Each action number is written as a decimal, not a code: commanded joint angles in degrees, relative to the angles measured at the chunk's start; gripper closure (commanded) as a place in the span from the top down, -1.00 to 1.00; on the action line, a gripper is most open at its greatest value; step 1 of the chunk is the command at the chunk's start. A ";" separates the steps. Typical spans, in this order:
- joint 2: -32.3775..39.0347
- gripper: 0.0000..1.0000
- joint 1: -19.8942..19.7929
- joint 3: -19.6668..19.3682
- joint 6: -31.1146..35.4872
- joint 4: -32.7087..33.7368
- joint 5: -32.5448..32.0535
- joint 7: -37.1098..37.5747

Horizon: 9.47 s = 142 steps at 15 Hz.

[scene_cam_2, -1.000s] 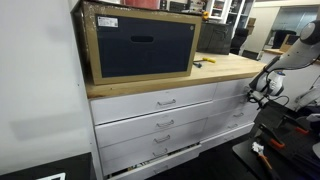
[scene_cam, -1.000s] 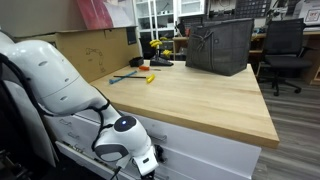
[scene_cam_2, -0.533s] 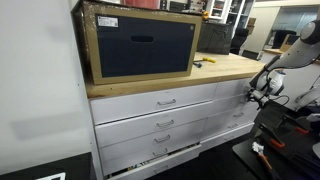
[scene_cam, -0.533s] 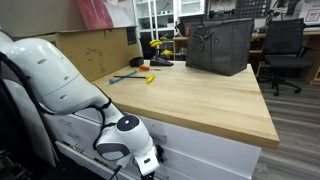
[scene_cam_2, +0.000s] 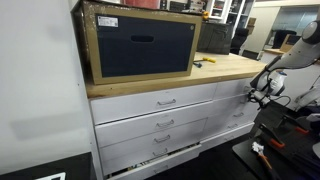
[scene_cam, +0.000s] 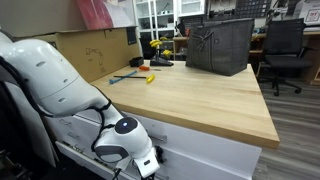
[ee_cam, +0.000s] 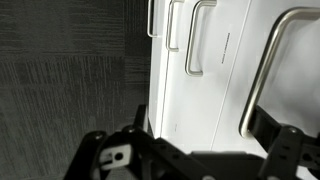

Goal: Open the right top second drawer

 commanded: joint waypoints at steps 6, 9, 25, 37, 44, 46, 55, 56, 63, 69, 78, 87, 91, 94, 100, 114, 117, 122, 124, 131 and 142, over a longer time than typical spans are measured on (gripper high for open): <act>-0.44 1.00 -6.09 -0.07 5.48 -8.51 -2.81 -9.18; -3.26 1.00 -8.90 2.75 9.58 -12.77 -4.53 -10.19; -21.27 1.00 -29.33 24.12 19.11 -26.15 -23.84 -5.84; -19.16 1.00 3.93 -0.74 11.91 -20.83 2.11 3.96; -14.19 1.00 6.02 -2.89 2.19 -12.82 3.75 3.58; -13.49 1.00 1.91 1.17 4.09 -11.74 2.54 0.94; -12.73 1.00 -23.20 19.26 5.21 -11.93 -7.58 -14.25; -12.04 1.00 -25.39 20.30 5.10 -10.95 -8.70 -15.20; -7.93 1.00 -29.25 19.42 3.57 -4.64 -10.37 -15.11; -0.14 1.00 -24.75 17.55 3.04 3.93 -9.50 -13.54; 7.45 1.00 -13.80 9.45 -3.00 16.58 -4.75 -7.00; 3.01 1.00 1.74 -13.35 -23.31 12.63 -1.19 5.60; 0.70 1.00 3.01 -16.82 -27.81 9.09 -1.88 4.67; -2.17 1.00 3.11 -18.41 -26.62 3.45 -2.39 2.30; -8.16 1.00 3.31 -20.92 -21.50 -6.92 -3.66 -3.80; -35.02 1.00 -5.59 -4.55 -12.17 -21.08 -8.06 -19.52; -41.51 1.00 -5.97 -7.27 -24.72 -17.49 -8.02 -22.71; -44.24 1.00 -2.05 -8.23 -32.34 -17.93 -8.37 -28.56; -43.80 1.00 -1.01 -8.31 -34.59 -17.04 -9.45 -32.96; -43.14 1.00 -1.01 -7.45 -38.90 -14.19 -11.47 -50.96; -42.58 1.00 0.37 -10.44 -38.78 -13.47 -11.01 -46.73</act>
